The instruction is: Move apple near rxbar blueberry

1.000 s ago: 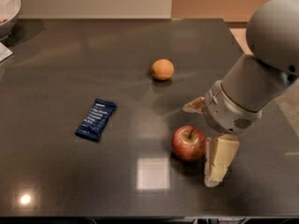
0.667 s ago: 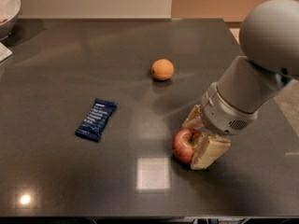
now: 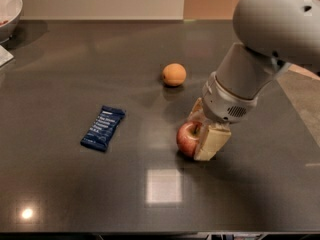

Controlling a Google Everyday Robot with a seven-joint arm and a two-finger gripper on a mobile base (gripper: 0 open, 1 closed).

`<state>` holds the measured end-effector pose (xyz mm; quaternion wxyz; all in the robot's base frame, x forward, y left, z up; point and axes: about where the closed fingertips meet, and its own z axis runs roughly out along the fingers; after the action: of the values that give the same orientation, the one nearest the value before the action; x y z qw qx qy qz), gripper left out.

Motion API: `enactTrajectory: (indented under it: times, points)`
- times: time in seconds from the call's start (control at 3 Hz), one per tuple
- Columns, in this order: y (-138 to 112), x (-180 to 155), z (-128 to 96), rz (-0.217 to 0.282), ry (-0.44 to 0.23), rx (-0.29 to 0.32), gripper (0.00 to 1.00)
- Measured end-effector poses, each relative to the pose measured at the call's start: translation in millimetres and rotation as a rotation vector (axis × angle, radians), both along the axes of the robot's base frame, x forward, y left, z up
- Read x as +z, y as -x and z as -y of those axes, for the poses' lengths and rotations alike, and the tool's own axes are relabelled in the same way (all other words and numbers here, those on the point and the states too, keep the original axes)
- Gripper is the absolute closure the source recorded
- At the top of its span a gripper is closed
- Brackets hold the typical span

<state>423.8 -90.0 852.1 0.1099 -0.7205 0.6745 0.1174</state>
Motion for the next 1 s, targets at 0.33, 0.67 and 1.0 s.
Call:
enactTrajectory:
  times: [0.33, 0.67, 1.0]
  points:
    - [-32.5, 8.7, -17.0, -0.004, -0.015, -0.010, 1.00]
    - [-58.7, 19.0, -37.2, 0.008, -0.036, -0.016, 1.00]
    - [-65.6, 24.2, -59.7, 0.024, -0.058, -0.017, 1.00]
